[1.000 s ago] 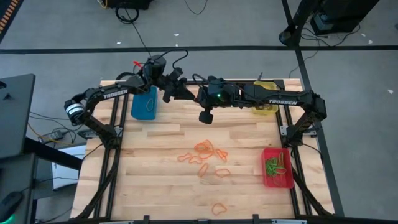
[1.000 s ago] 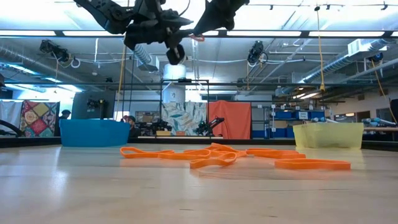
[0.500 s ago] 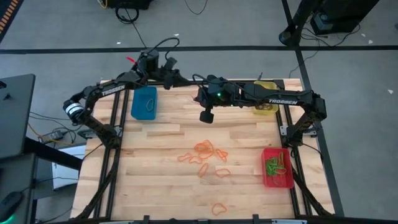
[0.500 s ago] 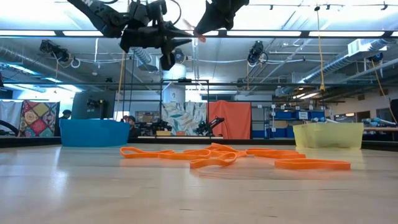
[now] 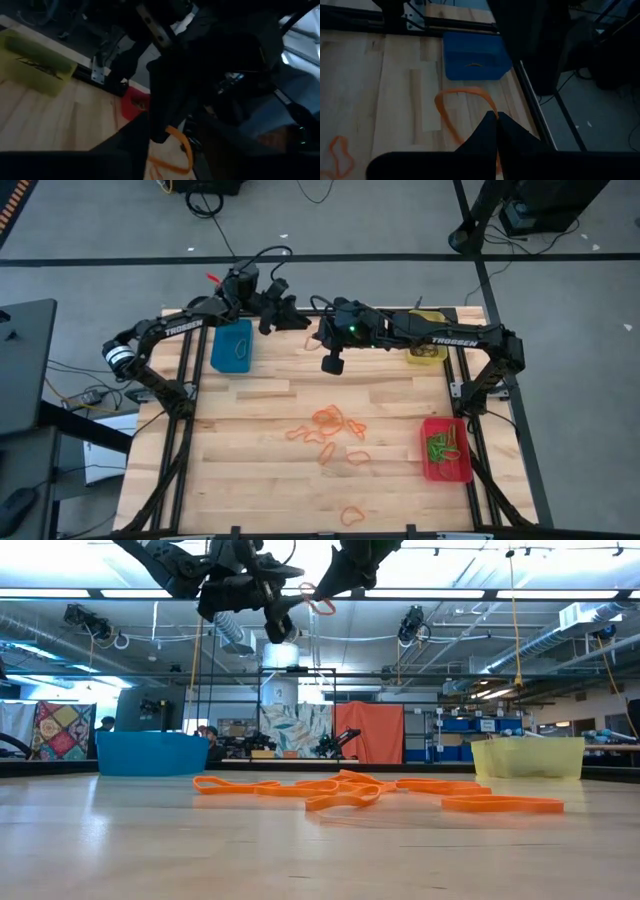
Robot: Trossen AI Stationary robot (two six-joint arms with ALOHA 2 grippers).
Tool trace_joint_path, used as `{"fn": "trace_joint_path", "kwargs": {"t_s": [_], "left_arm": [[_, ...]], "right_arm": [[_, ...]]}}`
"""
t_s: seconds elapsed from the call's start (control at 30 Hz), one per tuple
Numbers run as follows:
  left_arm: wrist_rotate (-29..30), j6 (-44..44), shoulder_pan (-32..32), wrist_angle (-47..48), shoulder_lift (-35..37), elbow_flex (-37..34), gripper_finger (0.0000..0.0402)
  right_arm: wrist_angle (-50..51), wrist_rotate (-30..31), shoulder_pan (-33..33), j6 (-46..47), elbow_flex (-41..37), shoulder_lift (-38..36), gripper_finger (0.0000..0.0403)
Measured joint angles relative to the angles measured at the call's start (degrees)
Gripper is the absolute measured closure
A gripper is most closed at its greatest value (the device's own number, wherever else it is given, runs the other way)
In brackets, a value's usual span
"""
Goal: Sort rubber bands into baskets
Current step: Put the orange rubber band into the blue bin
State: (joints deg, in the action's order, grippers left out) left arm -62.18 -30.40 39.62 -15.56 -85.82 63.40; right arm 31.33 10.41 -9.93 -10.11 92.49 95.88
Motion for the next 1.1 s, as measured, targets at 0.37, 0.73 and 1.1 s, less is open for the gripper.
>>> {"fn": "trace_joint_path", "kwargs": {"t_s": [0.37,0.73,1.1], "left_arm": [[7.64,0.32,-0.42,10.54,-0.04,0.00,0.0120],[8.16,0.36,-0.68,10.80,-0.04,0.00,0.0155],[13.10,0.36,-0.68,7.55,-0.04,0.00,0.0158]], "right_arm": [[-1.83,0.10,-1.19,-0.14,0.00,0.13,0.0393],[-2.14,2.49,-5.35,2.84,0.00,0.17,0.0393],[-1.79,1.14,-6.30,2.51,0.00,1.59,0.0393]]}}
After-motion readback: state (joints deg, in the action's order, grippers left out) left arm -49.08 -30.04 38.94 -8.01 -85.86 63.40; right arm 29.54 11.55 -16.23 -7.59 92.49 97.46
